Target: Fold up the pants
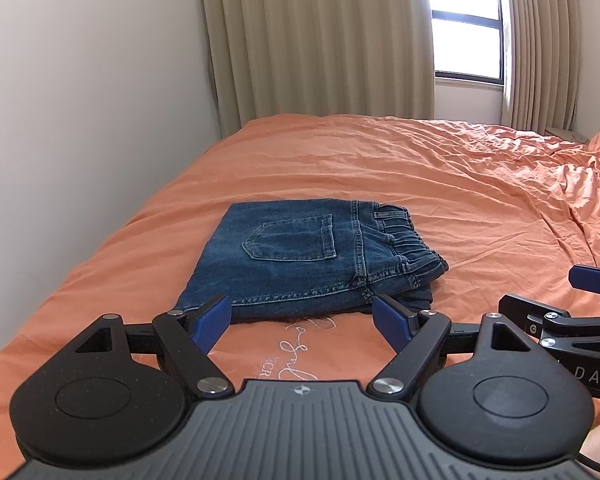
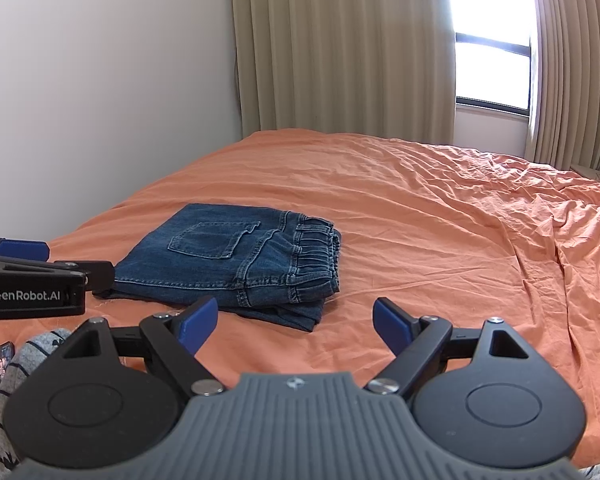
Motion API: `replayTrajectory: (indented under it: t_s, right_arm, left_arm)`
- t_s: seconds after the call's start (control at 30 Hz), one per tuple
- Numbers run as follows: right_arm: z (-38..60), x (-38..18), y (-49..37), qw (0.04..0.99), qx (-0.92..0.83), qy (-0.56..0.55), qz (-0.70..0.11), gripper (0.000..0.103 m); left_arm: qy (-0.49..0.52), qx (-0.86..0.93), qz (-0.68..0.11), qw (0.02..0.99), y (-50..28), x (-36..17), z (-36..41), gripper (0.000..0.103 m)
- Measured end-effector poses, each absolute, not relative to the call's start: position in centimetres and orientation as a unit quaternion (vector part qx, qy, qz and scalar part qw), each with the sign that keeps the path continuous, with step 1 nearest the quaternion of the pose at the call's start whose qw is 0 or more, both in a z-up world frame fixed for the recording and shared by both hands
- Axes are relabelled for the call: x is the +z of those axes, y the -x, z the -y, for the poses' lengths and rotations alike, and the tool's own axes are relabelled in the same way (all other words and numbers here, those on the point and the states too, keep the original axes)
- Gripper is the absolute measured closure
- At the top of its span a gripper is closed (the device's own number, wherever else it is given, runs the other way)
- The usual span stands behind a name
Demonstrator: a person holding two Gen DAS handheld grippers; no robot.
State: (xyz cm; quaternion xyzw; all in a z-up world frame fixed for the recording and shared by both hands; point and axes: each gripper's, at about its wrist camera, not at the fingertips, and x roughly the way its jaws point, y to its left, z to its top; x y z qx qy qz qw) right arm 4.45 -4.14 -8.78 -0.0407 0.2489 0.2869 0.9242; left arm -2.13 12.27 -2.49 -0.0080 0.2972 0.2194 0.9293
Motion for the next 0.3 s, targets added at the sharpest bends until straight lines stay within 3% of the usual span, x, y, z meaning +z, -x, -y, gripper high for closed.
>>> replayTrajectory:
  t_s: [0.3]
  right_arm:
    - [4.11,-8.62,-4.36,0.924,0.287,0.041,-0.251,0.022]
  left_arm:
    - [0.007,0.215,-0.295,0.931,2.09,-2.38,-12.06,0.009]
